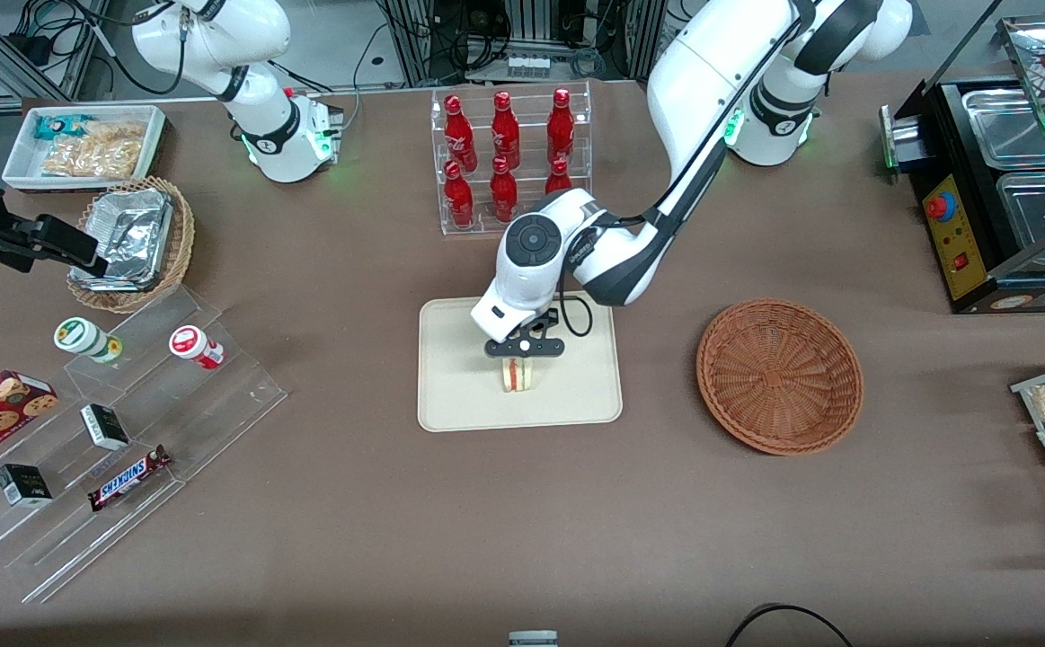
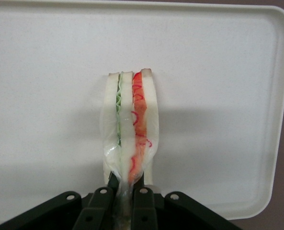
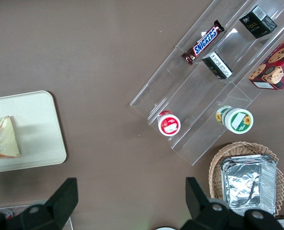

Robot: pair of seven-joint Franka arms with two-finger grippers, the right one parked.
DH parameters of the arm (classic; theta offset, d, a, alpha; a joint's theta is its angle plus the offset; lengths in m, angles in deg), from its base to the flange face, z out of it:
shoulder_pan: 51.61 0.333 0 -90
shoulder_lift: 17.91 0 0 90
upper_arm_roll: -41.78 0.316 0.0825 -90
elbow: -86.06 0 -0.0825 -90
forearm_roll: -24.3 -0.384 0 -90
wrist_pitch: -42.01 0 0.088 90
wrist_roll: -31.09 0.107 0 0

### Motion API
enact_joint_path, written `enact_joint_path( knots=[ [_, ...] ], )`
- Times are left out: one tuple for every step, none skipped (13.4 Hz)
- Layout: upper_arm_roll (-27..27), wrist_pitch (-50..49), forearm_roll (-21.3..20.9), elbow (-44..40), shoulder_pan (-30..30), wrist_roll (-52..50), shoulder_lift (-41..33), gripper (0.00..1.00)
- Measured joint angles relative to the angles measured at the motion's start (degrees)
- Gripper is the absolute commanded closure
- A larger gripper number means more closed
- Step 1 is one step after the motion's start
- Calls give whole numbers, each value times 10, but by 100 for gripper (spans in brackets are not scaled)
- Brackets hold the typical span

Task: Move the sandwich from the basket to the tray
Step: 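Lower the sandwich onto the tray center with the left gripper, then open the left gripper to release the sandwich and rise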

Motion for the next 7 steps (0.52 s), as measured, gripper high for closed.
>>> enact_joint_path(
  knots=[
    [0, 3, 0, 0, 0, 0, 3, 3],
    [0, 5, 0, 0, 0, 0, 3, 1],
    [0, 5, 0, 0, 0, 0, 3, 1],
    [0, 6, 0, -1, 0, -1, 3, 0],
    [0, 7, 0, -5, 0, -4, 1, 0],
    [0, 7, 0, -9, 0, -12, -6, 0],
    [0, 1, 0, -11, 1, -25, -20, 0]
  ],
)
